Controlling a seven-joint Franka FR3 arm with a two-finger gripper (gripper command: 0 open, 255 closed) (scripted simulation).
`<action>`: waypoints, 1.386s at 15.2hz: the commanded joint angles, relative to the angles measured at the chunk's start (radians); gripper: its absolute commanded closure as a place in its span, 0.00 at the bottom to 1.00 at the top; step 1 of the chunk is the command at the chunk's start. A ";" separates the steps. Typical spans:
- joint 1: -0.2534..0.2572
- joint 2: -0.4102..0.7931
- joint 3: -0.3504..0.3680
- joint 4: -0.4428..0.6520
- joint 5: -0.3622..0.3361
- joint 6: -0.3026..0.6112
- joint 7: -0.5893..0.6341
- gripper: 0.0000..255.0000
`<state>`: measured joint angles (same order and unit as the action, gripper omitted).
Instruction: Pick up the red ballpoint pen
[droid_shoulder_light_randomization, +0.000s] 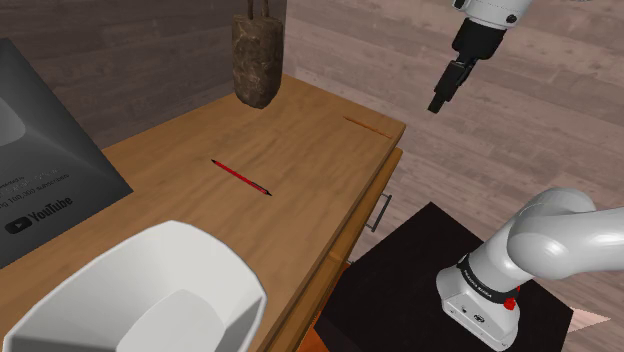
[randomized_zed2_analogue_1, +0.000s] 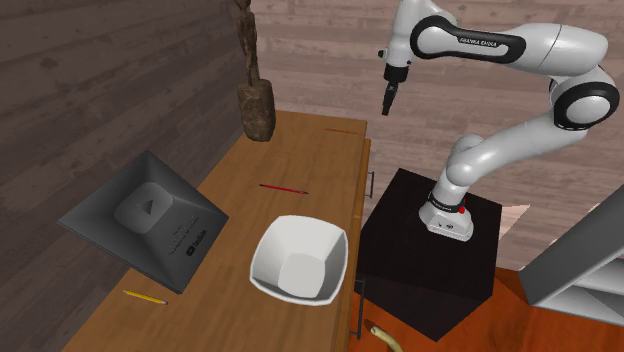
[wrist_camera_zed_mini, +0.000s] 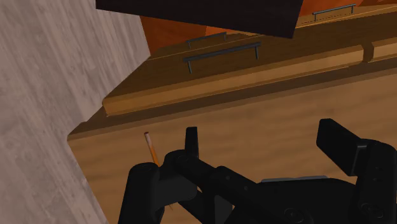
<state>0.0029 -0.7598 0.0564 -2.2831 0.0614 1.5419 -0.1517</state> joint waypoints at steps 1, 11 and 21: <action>0.000 0.000 0.000 0.000 0.000 0.000 0.000 0.00; 0.062 0.200 0.182 0.024 0.089 0.172 0.154 0.00; 0.102 0.488 0.357 0.157 0.084 0.322 0.323 0.00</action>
<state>0.1013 -0.3034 0.3966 -2.1413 0.1504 1.8482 0.1526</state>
